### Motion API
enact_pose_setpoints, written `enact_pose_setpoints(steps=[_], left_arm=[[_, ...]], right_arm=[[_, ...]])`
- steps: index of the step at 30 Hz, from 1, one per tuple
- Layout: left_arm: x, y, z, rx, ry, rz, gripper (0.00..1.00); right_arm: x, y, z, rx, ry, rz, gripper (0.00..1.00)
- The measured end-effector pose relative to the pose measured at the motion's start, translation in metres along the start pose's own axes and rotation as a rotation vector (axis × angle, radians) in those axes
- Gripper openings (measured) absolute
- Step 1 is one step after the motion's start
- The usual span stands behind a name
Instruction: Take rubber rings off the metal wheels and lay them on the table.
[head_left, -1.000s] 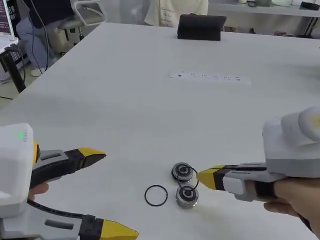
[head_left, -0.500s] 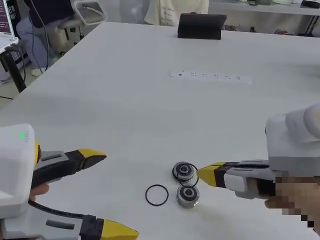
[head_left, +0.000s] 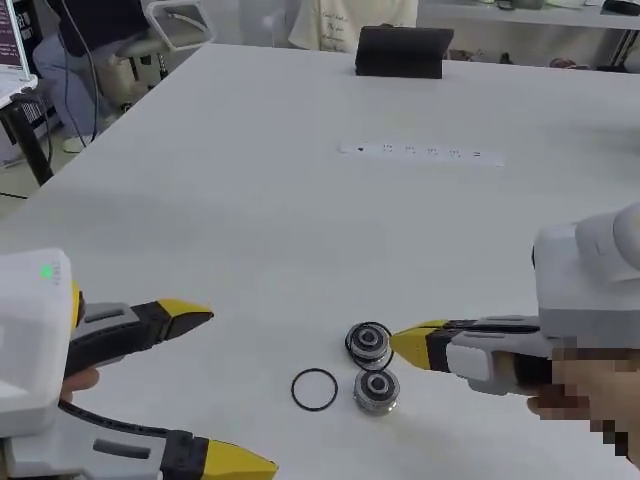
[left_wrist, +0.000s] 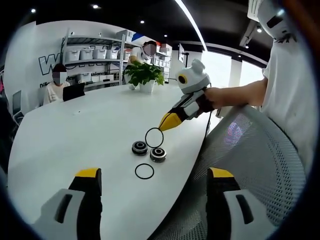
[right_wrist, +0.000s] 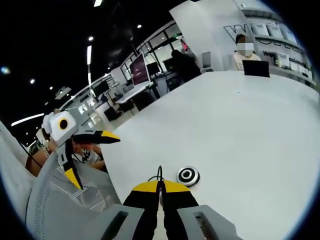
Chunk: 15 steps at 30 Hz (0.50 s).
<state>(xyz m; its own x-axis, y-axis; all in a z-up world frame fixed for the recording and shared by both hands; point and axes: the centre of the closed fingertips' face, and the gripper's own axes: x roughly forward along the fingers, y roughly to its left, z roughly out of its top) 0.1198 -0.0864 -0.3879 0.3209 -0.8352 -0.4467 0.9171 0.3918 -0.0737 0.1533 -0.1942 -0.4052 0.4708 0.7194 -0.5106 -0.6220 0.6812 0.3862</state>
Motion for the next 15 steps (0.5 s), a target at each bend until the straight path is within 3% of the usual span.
enact_pose_setpoints(steps=[15], left_arm=[[0.000,0.000,-0.001,-0.001,0.004,0.000,0.84]], right_arm=[[0.002,0.012,0.005,-0.015,-0.019,0.040,0.00]])
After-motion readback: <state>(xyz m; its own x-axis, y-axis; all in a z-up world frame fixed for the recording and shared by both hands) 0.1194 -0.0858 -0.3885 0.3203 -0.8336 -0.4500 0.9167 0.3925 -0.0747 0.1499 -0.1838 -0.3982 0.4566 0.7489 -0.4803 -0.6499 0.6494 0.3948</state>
